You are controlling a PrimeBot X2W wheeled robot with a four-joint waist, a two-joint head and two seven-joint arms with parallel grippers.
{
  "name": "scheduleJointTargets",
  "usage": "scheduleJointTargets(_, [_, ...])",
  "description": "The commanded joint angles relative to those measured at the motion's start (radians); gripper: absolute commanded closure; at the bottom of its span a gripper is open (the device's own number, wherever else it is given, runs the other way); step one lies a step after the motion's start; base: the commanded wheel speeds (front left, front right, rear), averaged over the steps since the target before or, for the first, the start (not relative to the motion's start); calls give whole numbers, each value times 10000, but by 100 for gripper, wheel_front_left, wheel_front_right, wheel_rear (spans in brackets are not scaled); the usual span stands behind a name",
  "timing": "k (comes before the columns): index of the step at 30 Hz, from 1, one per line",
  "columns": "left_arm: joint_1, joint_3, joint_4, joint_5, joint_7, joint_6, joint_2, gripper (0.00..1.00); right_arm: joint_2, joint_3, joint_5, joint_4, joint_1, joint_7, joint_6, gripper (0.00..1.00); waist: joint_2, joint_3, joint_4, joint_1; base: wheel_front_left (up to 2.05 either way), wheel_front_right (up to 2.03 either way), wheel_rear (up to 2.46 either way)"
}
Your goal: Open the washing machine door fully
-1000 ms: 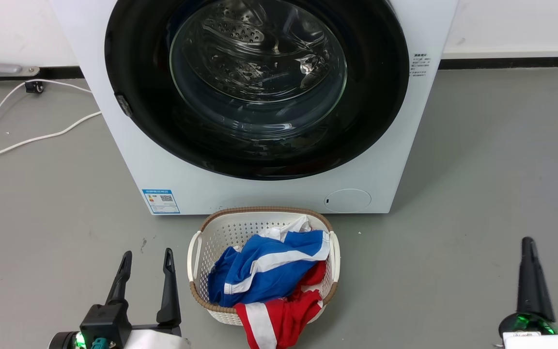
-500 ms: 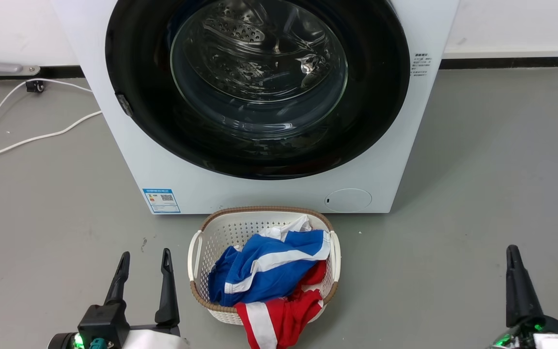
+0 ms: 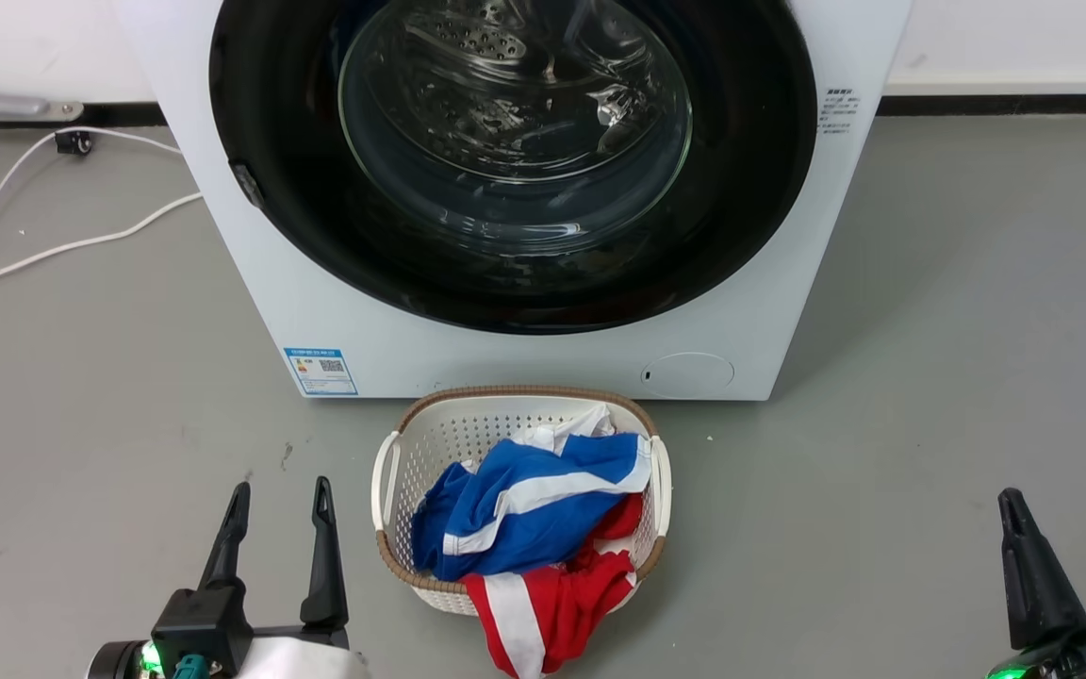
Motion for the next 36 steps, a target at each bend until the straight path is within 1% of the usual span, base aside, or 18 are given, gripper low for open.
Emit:
scheduleJointTargets(1, [-112, 7, -65, 72, -28, 43, -5, 0, 56, -79, -60, 73, -147, 83, 1, 100, 0, 95, 37, 0, 0, 0, 0])
scheduleJointTargets(3, [-197, -3, -132, 125, -28, 73, -4, 0, 71, -283, -108, 161, -413, 138, 2, 100, 0, 246, 64, 0, 0, 0, 0])
scheduleJointTargets(6, [-353, -28, -218, 168, -28, 115, -5, 0, 55, -911, 81, 500, -1008, 137, 1, 100, 0, 511, 98, 0, 0, 0, 0])
scheduleJointTargets(12, [-809, -126, -384, 287, -28, 96, -4, 0, -610, -1777, -124, 1301, -2880, 548, 2, 100, 0, 1283, 306, 0, 0, 0, 0])
scheduleJointTargets(18, [-1389, -263, -595, 414, -28, 149, -5, 0, -1524, -2360, -190, 2485, -5197, 913, 2, 100, 0, 2241, 571, 0, 0, 0, 0])
scheduleJointTargets(25, [-2071, -499, -913, 500, -28, 298, -4, 0, -2654, -2205, -646, 4045, -7706, 1391, 2, 100, 0, 3323, 926, 0, 0, 0, 0])
scheduleJointTargets(31, [-2663, -772, -1144, 502, -28, 356, -5, 0, -3450, -1435, -1240, 5040, -9605, 2018, 2, 100, 0, 4218, 1187, 0, 0, 0, 0])
scheduleJointTargets(36, [-2960, -987, -1177, 427, -28, 407, -5, 0, -3839, -842, -1683, 5888, -10929, 2434, 2, 100, 0, 4757, 1374, 0, 0, 0, 0])
